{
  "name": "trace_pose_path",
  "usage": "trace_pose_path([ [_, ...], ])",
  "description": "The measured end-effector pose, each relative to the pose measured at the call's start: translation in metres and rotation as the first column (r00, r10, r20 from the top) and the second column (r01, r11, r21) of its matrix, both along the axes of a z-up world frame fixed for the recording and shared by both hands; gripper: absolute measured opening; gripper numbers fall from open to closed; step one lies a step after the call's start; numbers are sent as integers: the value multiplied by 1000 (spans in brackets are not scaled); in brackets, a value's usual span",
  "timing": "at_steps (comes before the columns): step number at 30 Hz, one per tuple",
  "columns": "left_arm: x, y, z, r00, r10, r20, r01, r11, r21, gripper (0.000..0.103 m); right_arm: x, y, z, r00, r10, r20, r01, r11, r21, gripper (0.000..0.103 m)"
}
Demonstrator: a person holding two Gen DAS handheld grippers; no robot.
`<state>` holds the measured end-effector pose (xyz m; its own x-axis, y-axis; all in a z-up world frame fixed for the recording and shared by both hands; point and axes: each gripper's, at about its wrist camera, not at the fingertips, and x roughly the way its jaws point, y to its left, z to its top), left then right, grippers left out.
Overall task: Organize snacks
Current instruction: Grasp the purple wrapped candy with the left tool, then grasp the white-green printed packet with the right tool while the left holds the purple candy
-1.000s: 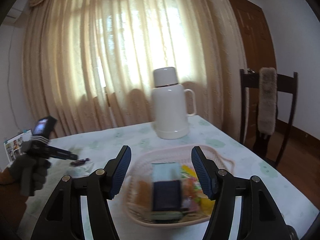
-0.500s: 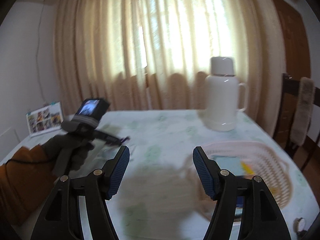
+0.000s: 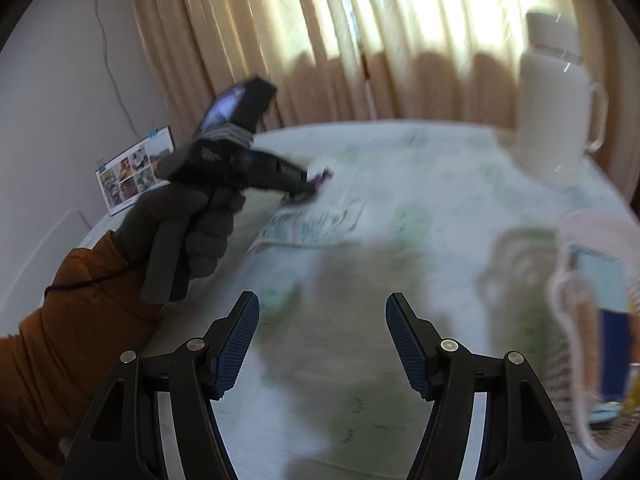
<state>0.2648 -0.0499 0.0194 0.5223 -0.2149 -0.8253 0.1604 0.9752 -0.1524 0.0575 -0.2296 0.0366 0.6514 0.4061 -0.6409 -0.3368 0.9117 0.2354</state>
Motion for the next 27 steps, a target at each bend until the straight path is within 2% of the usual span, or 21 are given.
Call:
trace_pose_path([
  [7,-7,19,24,998,36,56,-35,999,-23,18,45,16,-22,979,73,-190,-46,988,145,67],
  [13,-13,30,42,993,59,101,-55,998,-37,18,77,35,-36,961,90,-260,-42,981,187,67],
  [24,-14,54,53,989,110,98,-100,989,-107,18,143,61,-36,965,17,-260,23,989,149,68],
  [27,-13,59,53,988,126,90,-115,986,-117,18,155,68,-35,966,2,-258,34,990,136,77],
])
